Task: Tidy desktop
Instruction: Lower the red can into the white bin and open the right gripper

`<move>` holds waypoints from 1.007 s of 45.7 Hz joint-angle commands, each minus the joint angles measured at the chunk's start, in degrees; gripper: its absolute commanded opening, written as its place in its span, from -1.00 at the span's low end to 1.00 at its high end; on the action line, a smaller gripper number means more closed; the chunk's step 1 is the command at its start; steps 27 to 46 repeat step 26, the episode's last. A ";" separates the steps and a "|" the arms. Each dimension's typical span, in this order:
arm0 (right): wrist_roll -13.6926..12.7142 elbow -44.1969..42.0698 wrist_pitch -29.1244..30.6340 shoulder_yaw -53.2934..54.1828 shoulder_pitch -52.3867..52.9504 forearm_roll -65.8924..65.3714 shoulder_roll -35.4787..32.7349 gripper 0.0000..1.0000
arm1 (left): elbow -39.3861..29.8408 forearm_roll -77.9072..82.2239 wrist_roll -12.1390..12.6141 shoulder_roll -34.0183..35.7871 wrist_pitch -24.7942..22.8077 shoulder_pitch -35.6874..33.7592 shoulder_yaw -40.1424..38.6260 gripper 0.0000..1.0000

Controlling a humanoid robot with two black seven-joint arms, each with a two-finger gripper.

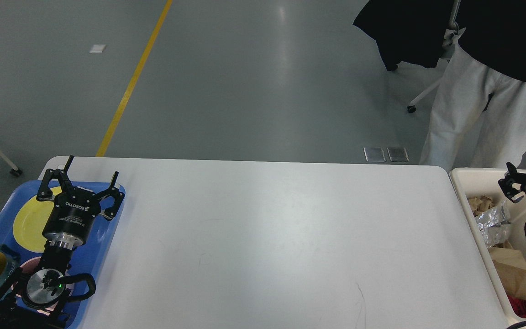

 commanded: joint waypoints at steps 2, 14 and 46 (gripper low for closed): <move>0.39 1.89 8.51 4.22 -2.40 -6.85 6.37 1.00 | 0.00 -0.01 -0.04 -0.02 0.00 0.02 0.00 0.93; 3.72 1.89 9.03 5.72 -4.24 -7.74 12.88 1.00 | 0.00 -0.01 0.05 0.07 0.00 -0.07 0.00 0.93; 3.90 1.81 9.03 5.81 -4.24 -7.65 13.68 1.00 | 0.00 -0.01 0.05 -0.02 0.00 -0.07 0.00 0.93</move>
